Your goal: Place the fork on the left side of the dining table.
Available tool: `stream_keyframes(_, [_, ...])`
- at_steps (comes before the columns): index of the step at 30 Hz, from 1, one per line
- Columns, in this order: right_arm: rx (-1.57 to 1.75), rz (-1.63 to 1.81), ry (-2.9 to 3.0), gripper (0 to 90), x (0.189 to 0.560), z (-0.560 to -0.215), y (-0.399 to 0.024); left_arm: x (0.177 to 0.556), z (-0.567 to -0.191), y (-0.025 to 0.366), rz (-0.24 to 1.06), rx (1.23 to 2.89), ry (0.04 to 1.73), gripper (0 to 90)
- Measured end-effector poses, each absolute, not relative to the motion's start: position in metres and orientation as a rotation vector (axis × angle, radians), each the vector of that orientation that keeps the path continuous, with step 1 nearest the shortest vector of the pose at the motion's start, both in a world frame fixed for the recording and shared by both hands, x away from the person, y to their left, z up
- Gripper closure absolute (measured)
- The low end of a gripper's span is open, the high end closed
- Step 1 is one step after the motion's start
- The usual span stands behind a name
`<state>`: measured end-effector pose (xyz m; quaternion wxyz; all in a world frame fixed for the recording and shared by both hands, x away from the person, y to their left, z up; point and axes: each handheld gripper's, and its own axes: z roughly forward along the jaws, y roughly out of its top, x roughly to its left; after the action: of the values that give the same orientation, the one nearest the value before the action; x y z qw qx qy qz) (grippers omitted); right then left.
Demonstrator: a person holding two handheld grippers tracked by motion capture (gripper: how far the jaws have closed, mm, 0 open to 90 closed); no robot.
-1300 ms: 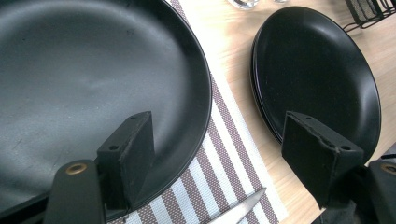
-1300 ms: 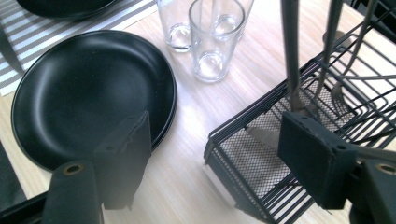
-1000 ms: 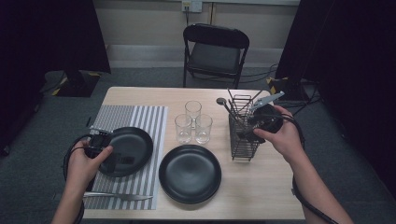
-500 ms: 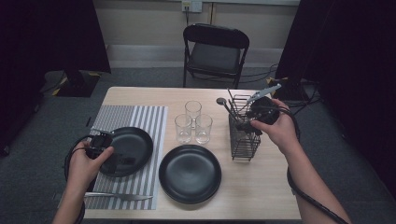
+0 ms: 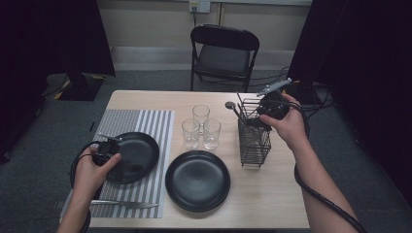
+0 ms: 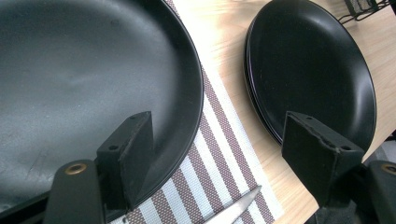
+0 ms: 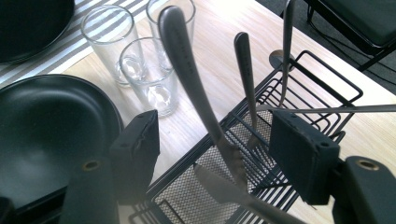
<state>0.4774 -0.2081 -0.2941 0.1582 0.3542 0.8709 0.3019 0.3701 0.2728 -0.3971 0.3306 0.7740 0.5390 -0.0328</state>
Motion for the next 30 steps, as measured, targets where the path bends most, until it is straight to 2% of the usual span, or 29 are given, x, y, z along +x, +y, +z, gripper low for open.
stream_keyframes(9, [1.045,0.844,2.470,35.9,0.496,-0.298,-0.206,0.372,-0.397,0.275,-0.079,2.011,1.411,25.5])
stream_keyframes(15, [1.066,0.838,2.450,42.8,0.508,-0.303,-0.206,0.373,-0.396,0.275,-0.074,2.003,1.410,25.5])
stream_keyframes(30, [1.057,0.810,2.482,49.7,0.533,-0.317,-0.196,0.375,-0.398,0.273,-0.077,2.011,1.414,25.5])
